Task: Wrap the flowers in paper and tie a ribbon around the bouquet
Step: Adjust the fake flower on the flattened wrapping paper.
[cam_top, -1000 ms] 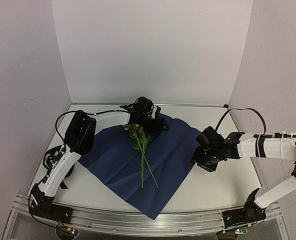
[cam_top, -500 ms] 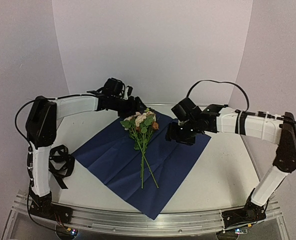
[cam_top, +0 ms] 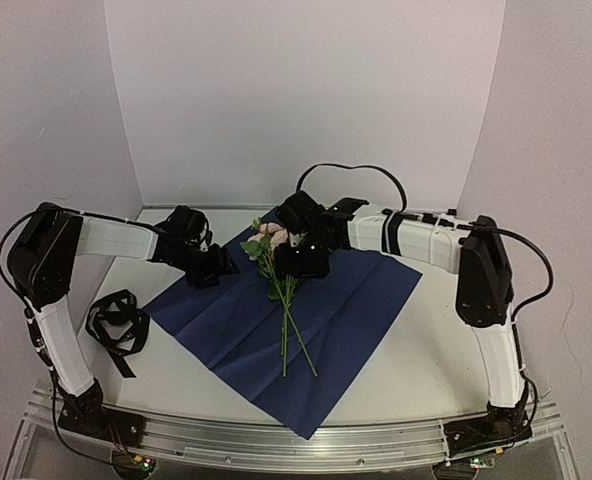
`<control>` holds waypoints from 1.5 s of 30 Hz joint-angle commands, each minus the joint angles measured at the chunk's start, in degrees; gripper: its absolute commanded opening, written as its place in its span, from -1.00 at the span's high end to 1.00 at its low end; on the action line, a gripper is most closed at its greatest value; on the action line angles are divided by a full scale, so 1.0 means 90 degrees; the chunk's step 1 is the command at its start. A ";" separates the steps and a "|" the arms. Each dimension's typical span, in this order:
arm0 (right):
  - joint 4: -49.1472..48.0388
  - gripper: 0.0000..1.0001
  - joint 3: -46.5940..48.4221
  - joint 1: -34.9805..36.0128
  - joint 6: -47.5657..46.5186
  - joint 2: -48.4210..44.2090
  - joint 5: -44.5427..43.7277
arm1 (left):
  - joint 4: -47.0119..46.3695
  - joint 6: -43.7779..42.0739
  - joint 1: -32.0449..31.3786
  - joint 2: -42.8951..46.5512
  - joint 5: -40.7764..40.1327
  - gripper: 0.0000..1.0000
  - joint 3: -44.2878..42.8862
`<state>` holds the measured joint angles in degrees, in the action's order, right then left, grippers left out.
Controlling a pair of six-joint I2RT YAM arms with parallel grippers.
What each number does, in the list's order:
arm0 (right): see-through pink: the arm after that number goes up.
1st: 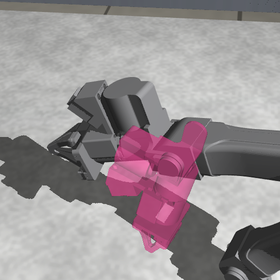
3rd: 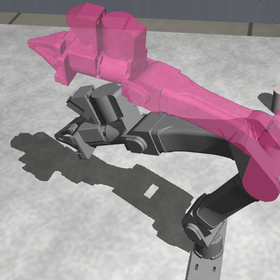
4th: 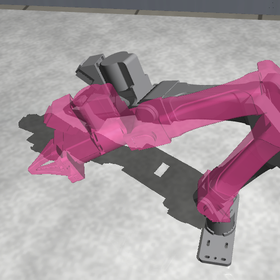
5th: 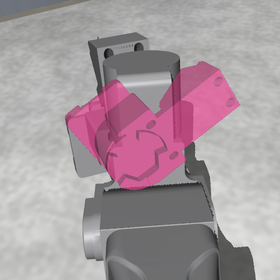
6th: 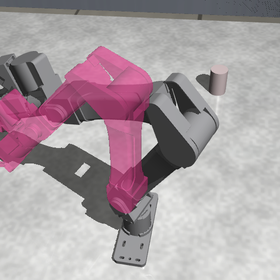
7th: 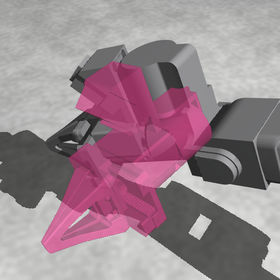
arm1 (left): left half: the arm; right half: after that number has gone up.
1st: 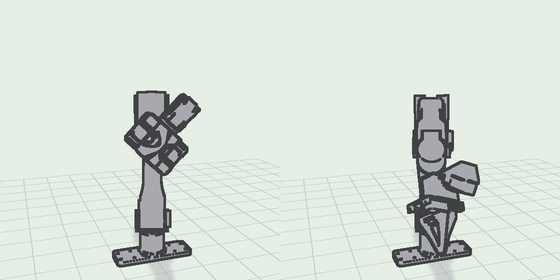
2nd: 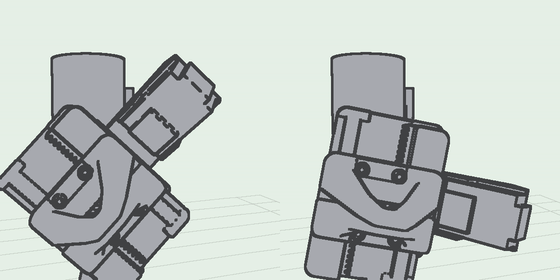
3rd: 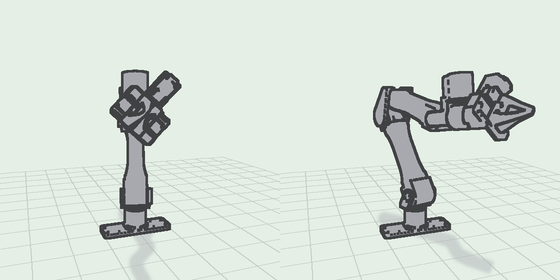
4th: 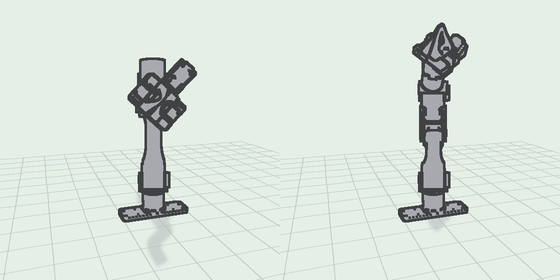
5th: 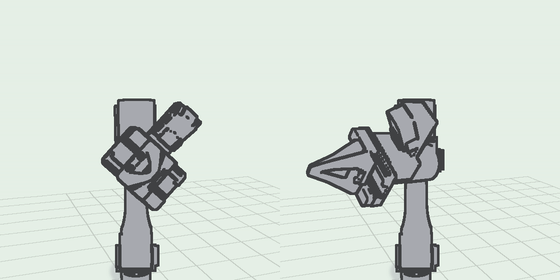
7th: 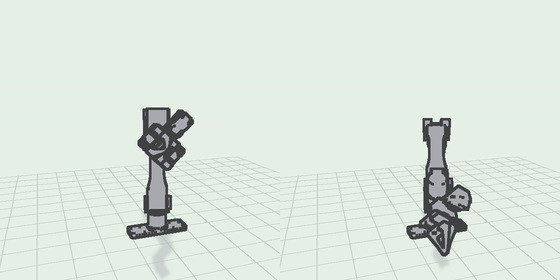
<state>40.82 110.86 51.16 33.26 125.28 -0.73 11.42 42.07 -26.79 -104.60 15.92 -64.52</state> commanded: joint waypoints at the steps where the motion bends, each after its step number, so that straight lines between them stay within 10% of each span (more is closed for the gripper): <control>1: 0.0264 -0.29 0.0966 0.0045 -0.0327 0.0616 -0.0330 | -0.0543 0.0188 0.0006 0.0379 0.0046 -0.31 0.0386; 33: 0.0413 -0.28 0.2060 -0.0021 -0.0355 0.2218 -0.0591 | -0.0636 0.0274 0.0008 0.0075 -0.0001 -0.25 0.0827; 45: 0.0425 0.13 0.1968 -0.0088 -0.0297 0.2144 -0.0514 | -0.0590 0.0296 0.0002 0.0033 0.0008 -0.25 0.0824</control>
<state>44.35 127.76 50.73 30.28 144.99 -4.25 7.40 44.05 -26.79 -103.92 15.97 -57.17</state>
